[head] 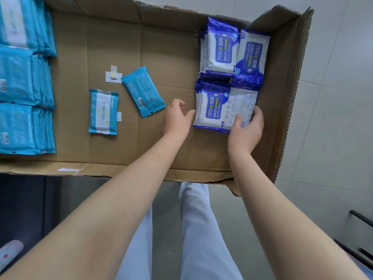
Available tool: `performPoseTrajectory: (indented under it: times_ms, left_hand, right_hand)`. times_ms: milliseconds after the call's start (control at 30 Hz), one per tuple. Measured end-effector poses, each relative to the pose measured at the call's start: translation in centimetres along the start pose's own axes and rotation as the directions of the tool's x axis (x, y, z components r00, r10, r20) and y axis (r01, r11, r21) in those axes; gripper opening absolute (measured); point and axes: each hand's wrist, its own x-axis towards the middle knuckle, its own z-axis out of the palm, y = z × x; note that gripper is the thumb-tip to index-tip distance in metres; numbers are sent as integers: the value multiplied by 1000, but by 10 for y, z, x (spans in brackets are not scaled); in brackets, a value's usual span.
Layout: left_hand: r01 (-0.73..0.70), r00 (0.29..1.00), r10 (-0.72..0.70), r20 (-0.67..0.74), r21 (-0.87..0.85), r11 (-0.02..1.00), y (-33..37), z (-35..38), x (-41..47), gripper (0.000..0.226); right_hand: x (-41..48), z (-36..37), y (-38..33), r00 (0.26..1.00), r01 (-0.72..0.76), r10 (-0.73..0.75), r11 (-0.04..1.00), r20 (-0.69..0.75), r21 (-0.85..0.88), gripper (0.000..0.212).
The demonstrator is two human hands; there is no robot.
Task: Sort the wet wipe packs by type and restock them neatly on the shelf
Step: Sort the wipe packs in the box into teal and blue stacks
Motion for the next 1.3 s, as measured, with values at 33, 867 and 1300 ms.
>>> performPoseTrajectory:
  times_ms: [33, 867, 1300]
  left_hand:
    - [-17, 999, 16, -37, -18, 1000, -10, -14, 0, 33]
    - [143, 973, -193, -123, -335, 932, -146, -208, 7, 30]
    - [120, 913, -223, -343, -296, 948, -226, -410, -9, 34]
  right_hand:
    - [-8, 4, -4, 1000, 21, -21, 1000, 20, 0, 47]
    - [-136, 177, -84, 882, -146, 137, 989, 450, -14, 27]
    - [-285, 225, -160, 563, -433, 197, 897, 802, 83, 34]
